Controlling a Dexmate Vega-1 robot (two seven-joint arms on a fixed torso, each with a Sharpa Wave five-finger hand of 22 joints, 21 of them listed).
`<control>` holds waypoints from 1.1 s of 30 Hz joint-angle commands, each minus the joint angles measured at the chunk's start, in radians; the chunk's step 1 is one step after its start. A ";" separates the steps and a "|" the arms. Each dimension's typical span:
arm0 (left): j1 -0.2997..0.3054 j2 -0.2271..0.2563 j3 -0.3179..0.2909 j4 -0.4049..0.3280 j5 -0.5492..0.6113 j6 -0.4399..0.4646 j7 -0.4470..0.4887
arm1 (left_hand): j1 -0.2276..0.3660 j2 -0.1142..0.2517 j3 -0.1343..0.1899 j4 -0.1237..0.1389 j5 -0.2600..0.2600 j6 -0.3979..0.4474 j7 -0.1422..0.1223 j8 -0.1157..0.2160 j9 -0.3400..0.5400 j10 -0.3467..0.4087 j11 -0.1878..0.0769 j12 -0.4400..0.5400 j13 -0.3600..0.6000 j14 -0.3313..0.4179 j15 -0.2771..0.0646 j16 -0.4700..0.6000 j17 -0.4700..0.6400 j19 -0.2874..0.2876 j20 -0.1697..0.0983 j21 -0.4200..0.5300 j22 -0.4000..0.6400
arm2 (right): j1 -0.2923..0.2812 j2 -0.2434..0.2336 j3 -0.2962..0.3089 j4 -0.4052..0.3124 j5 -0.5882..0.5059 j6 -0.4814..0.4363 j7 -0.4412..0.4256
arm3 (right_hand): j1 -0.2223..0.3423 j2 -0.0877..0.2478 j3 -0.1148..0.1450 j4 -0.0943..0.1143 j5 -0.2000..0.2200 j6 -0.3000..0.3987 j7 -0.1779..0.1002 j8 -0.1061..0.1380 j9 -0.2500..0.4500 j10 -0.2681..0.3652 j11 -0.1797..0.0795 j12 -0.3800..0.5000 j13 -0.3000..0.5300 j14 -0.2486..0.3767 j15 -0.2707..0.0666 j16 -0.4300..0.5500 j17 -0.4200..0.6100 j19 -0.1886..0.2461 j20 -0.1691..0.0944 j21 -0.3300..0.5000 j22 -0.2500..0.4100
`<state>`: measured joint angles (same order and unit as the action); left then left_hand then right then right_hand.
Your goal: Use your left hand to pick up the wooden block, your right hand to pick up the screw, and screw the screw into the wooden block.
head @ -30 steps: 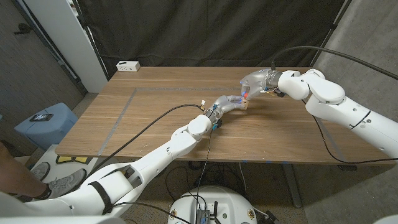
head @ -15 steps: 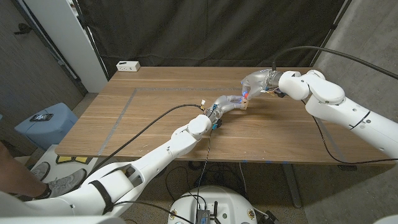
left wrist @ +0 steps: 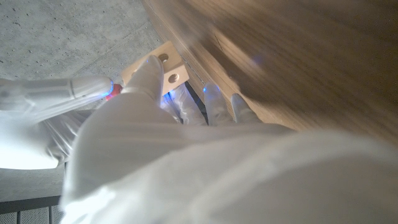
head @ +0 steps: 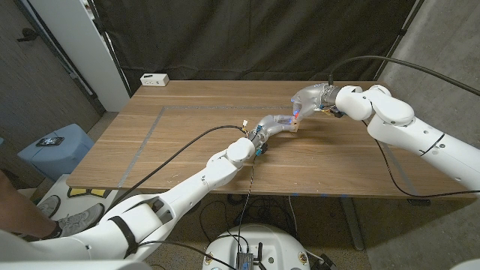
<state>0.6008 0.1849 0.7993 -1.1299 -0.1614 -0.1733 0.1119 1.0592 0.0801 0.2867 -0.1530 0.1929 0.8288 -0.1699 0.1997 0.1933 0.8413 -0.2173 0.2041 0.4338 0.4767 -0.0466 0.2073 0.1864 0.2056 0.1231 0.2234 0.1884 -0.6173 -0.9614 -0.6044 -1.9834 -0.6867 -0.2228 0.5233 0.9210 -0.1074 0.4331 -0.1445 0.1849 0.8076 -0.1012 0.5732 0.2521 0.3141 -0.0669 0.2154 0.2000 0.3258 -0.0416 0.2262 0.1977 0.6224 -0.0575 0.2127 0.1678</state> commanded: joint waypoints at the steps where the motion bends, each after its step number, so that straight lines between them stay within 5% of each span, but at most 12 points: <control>1: -0.011 -0.007 0.002 0.020 -0.005 -0.004 -0.010 | 0.004 0.011 0.009 -0.001 0.004 0.007 0.002 0.007 0.001 0.006 0.000 0.006 0.002 0.003 -0.059 0.003 0.002 0.004 0.007 0.000 0.005 | 0.002 0.007 -0.002 0.010 0.024 -0.012 -0.018 | -0.017 0.002 -0.001 0.005 0.009 0.024 0.012 0.004 -0.008 0.030 -0.003 0.011 0.001 0.018 -0.085 0.007 0.004 0.015 -0.047 -0.004 0.000; 12: -0.021 -0.016 0.004 0.040 -0.007 -0.014 -0.018 | 0.005 0.012 0.010 -0.001 0.004 0.010 0.003 0.008 0.001 0.006 0.000 0.006 0.002 0.001 -0.058 0.003 0.002 0.003 0.009 0.000 0.005 | -0.001 0.005 -0.004 0.011 0.033 -0.027 -0.042 | -0.061 0.004 -0.016 0.022 0.011 0.068 0.022 -0.002 -0.030 0.067 0.006 0.014 -0.001 0.041 -0.090 0.011 0.005 0.034 -0.049 -0.006 0.001; 33: -0.016 -0.015 0.004 0.033 -0.013 -0.011 -0.023 | 0.005 0.013 0.011 -0.001 0.004 0.006 0.002 0.006 0.001 -0.002 0.002 0.004 0.002 0.002 -0.058 0.004 0.002 0.003 0.009 0.000 0.005 | -0.017 0.015 -0.024 0.006 -0.016 -0.067 -0.092 | -0.079 0.017 -0.036 0.020 0.011 0.139 0.045 -0.010 -0.054 0.134 -0.005 0.023 -0.004 0.091 -0.108 0.024 0.003 0.070 -0.054 -0.005 0.001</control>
<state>0.5834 0.1696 0.8025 -1.0935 -0.1701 -0.1851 0.0956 1.0640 0.0836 0.2906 -0.1571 0.1916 0.8324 -0.1662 0.2032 0.1932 0.8366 -0.2163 0.2042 0.4338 0.4767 -0.0466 0.2073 0.1864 0.2035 0.1251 0.2234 0.1884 -0.6225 -0.9510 -0.6207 -1.9704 -0.6715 -0.2620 0.4609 0.8506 -0.0896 0.4043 -0.1239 0.1888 0.9332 -0.0592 0.5643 0.1990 0.4351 -0.0711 0.2332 0.1953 0.4063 -0.0432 0.2446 0.1976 0.6811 -0.0626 0.2072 0.1678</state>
